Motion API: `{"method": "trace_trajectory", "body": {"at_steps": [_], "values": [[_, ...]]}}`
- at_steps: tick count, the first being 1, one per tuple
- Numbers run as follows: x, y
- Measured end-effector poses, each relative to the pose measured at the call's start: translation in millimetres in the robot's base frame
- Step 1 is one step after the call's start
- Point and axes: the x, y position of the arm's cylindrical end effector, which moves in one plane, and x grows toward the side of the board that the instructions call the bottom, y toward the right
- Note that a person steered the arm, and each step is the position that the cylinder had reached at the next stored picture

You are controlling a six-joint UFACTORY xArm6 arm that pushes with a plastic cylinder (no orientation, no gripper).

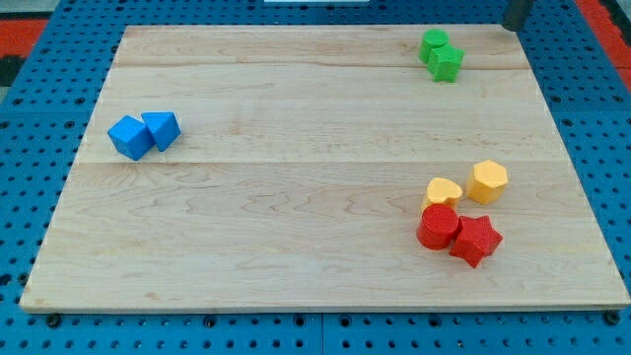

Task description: Separate the green blocks from each other

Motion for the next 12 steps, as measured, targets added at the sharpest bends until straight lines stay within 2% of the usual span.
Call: {"method": "trace_trajectory", "body": {"at_steps": [2,3,5,6,9,10,11,12], "values": [[42,-97],[49,-115],[130,-136],[150,-125],[142,-164],[165,-97],[163,-37],[100,-56]]}}
